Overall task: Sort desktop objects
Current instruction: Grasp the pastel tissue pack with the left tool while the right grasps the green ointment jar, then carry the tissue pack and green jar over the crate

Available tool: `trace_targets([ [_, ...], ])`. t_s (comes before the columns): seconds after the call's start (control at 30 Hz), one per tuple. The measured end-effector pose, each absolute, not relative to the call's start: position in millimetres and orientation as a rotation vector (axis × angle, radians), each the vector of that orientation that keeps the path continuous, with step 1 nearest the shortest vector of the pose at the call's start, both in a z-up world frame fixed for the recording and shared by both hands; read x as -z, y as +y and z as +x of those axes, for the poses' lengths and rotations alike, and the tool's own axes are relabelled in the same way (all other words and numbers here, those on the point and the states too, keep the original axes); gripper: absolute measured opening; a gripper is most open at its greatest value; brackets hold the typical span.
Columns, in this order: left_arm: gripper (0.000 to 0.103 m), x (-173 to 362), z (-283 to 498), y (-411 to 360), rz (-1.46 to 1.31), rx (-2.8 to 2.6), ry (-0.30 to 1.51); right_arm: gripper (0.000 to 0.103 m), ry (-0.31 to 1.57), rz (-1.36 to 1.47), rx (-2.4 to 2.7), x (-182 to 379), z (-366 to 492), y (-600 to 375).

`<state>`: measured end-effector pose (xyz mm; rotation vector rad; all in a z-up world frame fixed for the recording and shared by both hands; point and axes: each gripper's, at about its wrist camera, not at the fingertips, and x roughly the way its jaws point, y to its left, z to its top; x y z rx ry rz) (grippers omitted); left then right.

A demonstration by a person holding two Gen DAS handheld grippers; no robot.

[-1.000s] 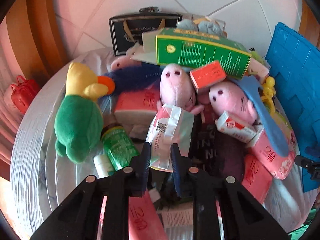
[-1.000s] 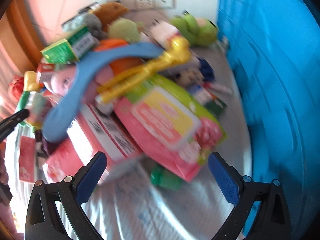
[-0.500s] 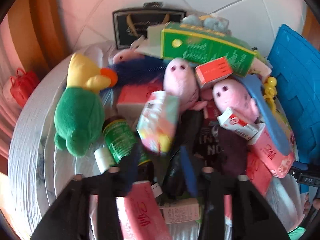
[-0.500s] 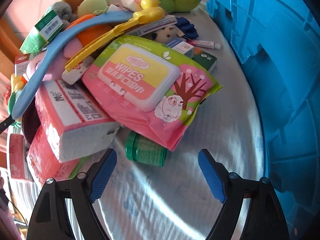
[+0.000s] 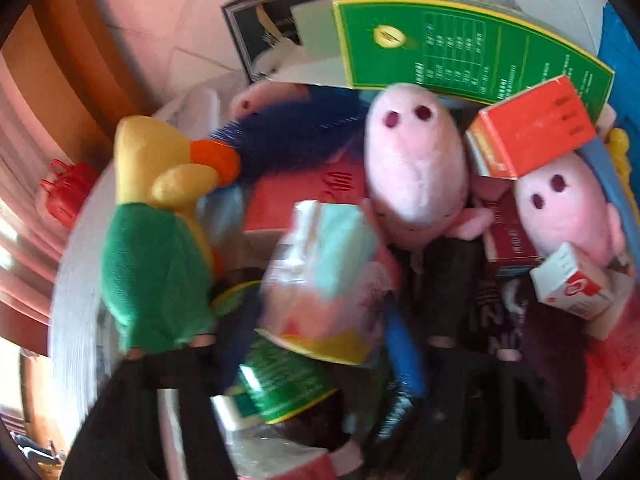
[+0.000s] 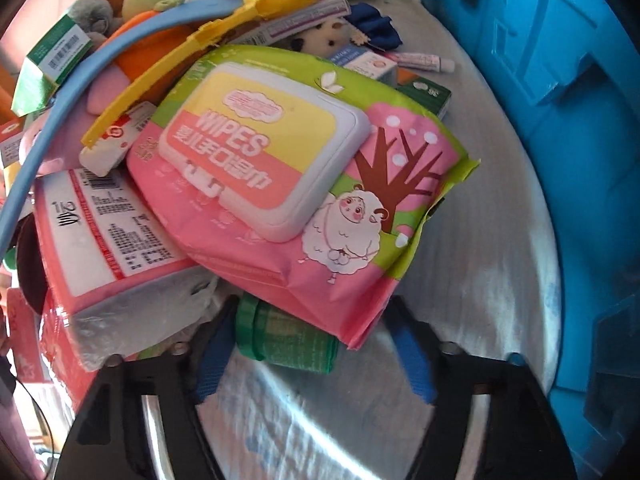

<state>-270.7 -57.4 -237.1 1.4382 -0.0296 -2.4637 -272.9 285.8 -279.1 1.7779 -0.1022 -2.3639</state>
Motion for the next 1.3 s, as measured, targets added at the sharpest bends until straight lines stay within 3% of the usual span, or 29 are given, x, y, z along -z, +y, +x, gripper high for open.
trace_targets([
  [0.03, 0.045, 234, -267, -60, 1.433, 2.487, 0.005, 0.049, -0.084, 1.764, 2.372, 277, -274, 285],
  [0.13, 0.023, 221, -248, -62, 1.395, 2.541, 0.057, 0.049, -0.05, 1.753, 2.374, 269, -272, 281],
  [0.17, 0.01, 216, -241, -61, 1.38, 2.569, 0.079, 0.049, -0.048, 1.746, 2.372, 267, -270, 280],
  [0.23, 0.009, 208, -225, -58, 1.357, 2.603, 0.109, 0.049, -0.039, 1.721, 2.374, 257, -262, 277],
  [0.27, 0.0, 204, -218, -56, 1.341, 2.624, 0.119, 0.049, -0.032, 1.705, 2.373, 251, -258, 275],
  [0.5, 0.0, 190, -173, -60, 1.286, 2.671, 0.215, 0.049, 0.049, 1.559, 2.4, 205, -223, 265],
  [0.6, 0.007, 190, -168, -60, 1.294, 2.663, 0.215, 0.049, 0.063, 1.541, 2.408, 200, -211, 271],
  [0.63, 0.018, 189, -167, -60, 1.298, 2.664, 0.212, 0.049, 0.055, 1.547, 2.41, 200, -207, 274],
  [0.67, 0.038, 188, -166, -62, 1.295, 2.671, 0.208, 0.049, 0.046, 1.549, 2.408, 200, -204, 278],
  [0.73, 0.068, 185, -164, -62, 1.261, 2.7, 0.189, 0.049, 0.032, 1.551, 2.408, 200, -201, 282],
  [0.77, 0.072, 184, -165, -60, 1.234, 2.716, 0.168, 0.049, 0.032, 1.55, 2.412, 203, -197, 285],
  [1.2, 0.072, 225, -266, -79, 1.433, 2.649, 0.087, 0.049, 0.012, 1.496, 2.505, 184, -202, 290],
  [1.3, 0.067, 257, -288, -87, 1.638, 2.601, 0.197, 0.049, -0.008, 1.507, 2.517, 185, -214, 287],
])
